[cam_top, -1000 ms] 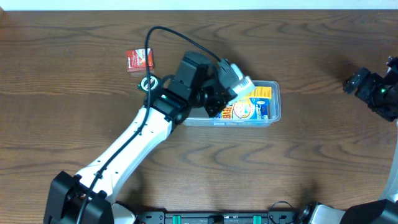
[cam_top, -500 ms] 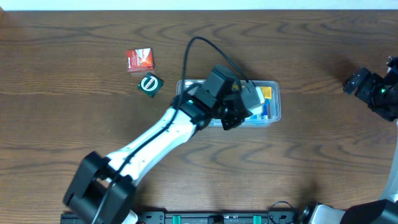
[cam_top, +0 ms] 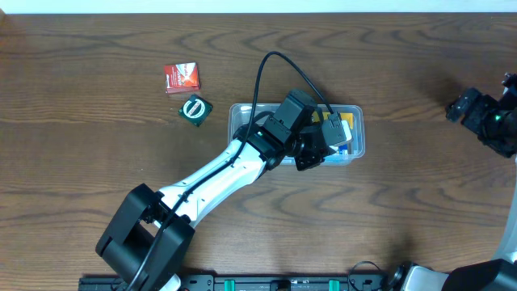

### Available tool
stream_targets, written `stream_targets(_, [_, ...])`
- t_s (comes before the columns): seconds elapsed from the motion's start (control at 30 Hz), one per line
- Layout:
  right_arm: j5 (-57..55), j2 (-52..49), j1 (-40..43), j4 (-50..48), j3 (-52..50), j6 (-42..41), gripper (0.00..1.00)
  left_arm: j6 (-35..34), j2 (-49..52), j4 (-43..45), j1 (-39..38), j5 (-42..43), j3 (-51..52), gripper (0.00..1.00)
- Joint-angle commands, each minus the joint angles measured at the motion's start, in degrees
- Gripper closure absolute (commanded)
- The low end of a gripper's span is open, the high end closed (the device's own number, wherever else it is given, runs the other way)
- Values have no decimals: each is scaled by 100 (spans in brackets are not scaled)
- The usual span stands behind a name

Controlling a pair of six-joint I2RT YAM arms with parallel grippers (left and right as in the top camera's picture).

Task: Pack container
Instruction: 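Carry the white box right and lower it into the container, then release the white box beside the yellow box and raise the left gripper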

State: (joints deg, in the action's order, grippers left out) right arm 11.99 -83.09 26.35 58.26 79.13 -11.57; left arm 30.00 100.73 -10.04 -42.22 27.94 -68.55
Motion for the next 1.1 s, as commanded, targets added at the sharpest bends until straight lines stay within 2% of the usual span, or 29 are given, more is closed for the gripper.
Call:
stream_targets(0.0, [26, -9, 31, 0, 79, -61, 1, -444, -31, 9, 4, -483, -79, 70])
stream_targets(0.1, [28, -9, 31, 2, 79, -61, 1, -1469, -83, -39, 55, -1314, -79, 56])
stream_targets(0.17, [28, -9, 31, 2, 79, -61, 1, -1891, -120, -109, 149, -1567, -79, 54])
stream_targets(0.6, [26, -9, 31, 2, 79, -61, 1, -2365, -140, -1180, 1266, -1856, -79, 55])
stream_targets(0.63, [28, -9, 31, 2, 79, -61, 1, -2437, -138, -1239, 1340, -1856, -79, 57])
stream_targets(0.73, [28, -9, 31, 2, 79, -61, 1, -2476, -138, -1377, 1517, -1856, -76, 74])
stream_targets(0.87, [26, -9, 31, 2, 79, -61, 1, -2476, -136, -1390, 1567, -1856, -66, 90])
stream_targets(1.07, [28, -9, 31, 0, 79, -61, 1, -2476, -17, -1388, 1563, -1832, -57, 94])
